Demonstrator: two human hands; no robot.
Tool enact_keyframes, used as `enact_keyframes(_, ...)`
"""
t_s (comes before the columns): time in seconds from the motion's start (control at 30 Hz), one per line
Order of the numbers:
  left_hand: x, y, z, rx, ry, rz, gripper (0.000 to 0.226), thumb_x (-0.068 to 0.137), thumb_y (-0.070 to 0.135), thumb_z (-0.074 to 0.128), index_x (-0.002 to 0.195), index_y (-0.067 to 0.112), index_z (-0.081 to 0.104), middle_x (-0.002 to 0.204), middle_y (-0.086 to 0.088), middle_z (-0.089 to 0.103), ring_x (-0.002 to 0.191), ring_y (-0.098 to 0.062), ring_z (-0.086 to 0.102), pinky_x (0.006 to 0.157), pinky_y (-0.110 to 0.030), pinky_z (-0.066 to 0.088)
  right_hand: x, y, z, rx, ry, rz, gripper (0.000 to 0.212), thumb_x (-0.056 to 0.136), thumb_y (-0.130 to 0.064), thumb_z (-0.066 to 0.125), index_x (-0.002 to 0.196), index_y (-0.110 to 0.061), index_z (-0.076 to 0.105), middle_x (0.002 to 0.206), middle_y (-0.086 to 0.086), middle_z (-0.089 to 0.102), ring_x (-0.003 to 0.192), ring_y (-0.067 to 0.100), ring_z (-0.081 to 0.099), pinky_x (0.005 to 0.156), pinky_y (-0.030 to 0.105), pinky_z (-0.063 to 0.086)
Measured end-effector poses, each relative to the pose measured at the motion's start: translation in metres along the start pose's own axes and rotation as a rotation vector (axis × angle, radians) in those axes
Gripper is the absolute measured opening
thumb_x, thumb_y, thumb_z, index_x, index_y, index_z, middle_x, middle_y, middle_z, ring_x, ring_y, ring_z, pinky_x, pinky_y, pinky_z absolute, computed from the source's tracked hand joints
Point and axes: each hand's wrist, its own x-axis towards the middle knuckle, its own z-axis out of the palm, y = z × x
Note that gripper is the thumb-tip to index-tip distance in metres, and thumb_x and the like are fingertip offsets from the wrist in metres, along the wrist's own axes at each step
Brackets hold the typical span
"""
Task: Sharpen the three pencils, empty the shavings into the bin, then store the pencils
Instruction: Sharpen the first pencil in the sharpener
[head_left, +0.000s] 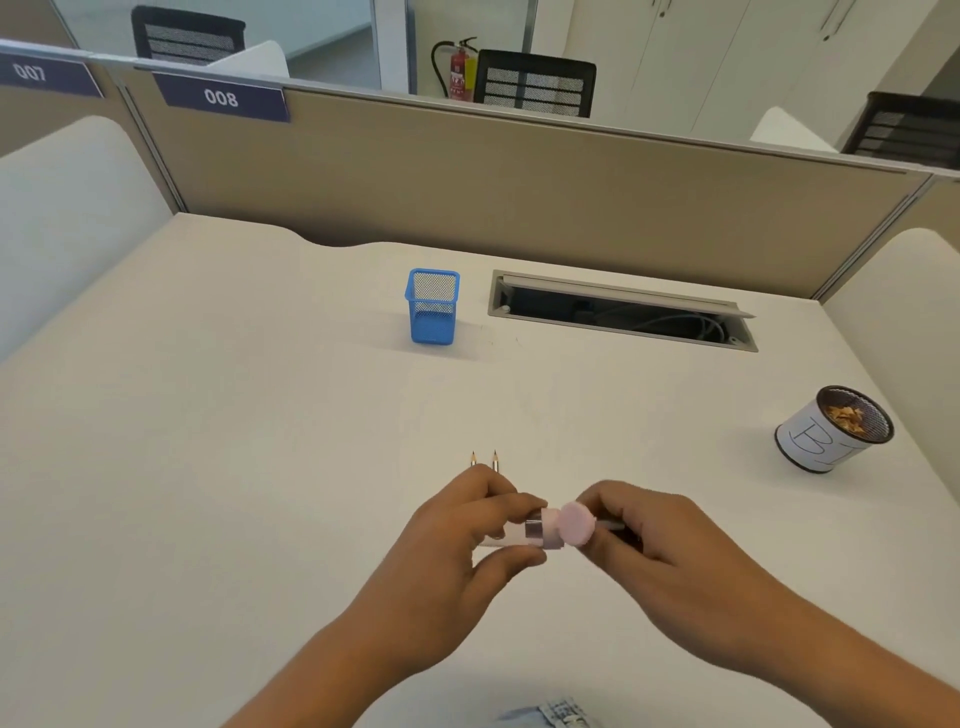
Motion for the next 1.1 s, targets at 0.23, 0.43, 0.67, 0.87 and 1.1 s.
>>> enact_keyframes(0.23,0.0,0.011,0.001,-0.114,0.051,-0.004,0.023,0.088,0.042,0.063,0.109,0.038,0.069,0.094,0.017,0.055,0.086,-0.009,0.055,0.073,-0.008,0.039,-0.004,0.003,-0.009,-0.686,0.212,-0.479,0.026,0.096,-0.029,0.048,0.078,-0.016,0.062,0.066,-0.005,0.049,0.058,0.016,0.04,0.048,0.028,0.032)
enact_keyframes(0.43,-0.005,0.008,0.014,0.005,0.106,0.101,0.027,0.093,0.023,0.065,0.119,0.028,0.065,0.1,0.017,0.051,0.089,-0.006,0.056,0.075,-0.016,0.045,0.0,-0.001,-0.009,0.14,-0.046,0.234,0.038,0.094,-0.032,0.06,0.059,-0.021,0.055,0.048,-0.011,0.032,0.045,0.009,0.025,0.045,0.016,0.022)
enact_keyframes(0.67,-0.001,0.007,0.013,-0.085,0.072,-0.005,0.023,0.09,0.036,0.066,0.112,0.034,0.068,0.095,0.018,0.053,0.086,-0.009,0.056,0.073,-0.007,0.038,-0.002,-0.001,-0.014,-0.244,-0.02,-0.056,0.043,0.093,-0.068,0.035,0.083,-0.034,0.06,0.067,-0.016,0.054,0.058,0.005,0.045,0.053,0.016,0.037)
enact_keyframes(0.87,0.002,0.012,0.008,-0.162,0.049,-0.031,0.022,0.087,0.039,0.064,0.108,0.038,0.07,0.091,0.018,0.054,0.083,-0.006,0.055,0.071,-0.005,0.037,-0.001,0.005,-0.017,-0.741,0.176,-0.484,0.027,0.096,-0.029,0.048,0.081,-0.015,0.065,0.068,-0.004,0.052,0.059,0.017,0.042,0.047,0.028,0.032)
enact_keyframes(1.1,0.001,0.009,0.015,0.008,0.144,0.156,0.031,0.091,0.011,0.066,0.122,0.017,0.067,0.102,0.008,0.055,0.093,-0.003,0.057,0.081,-0.009,0.043,-0.004,-0.003,-0.006,0.14,0.029,0.165,0.035,0.089,-0.04,0.063,0.062,-0.02,0.053,0.046,-0.012,0.037,0.044,0.007,0.028,0.047,0.018,0.024)
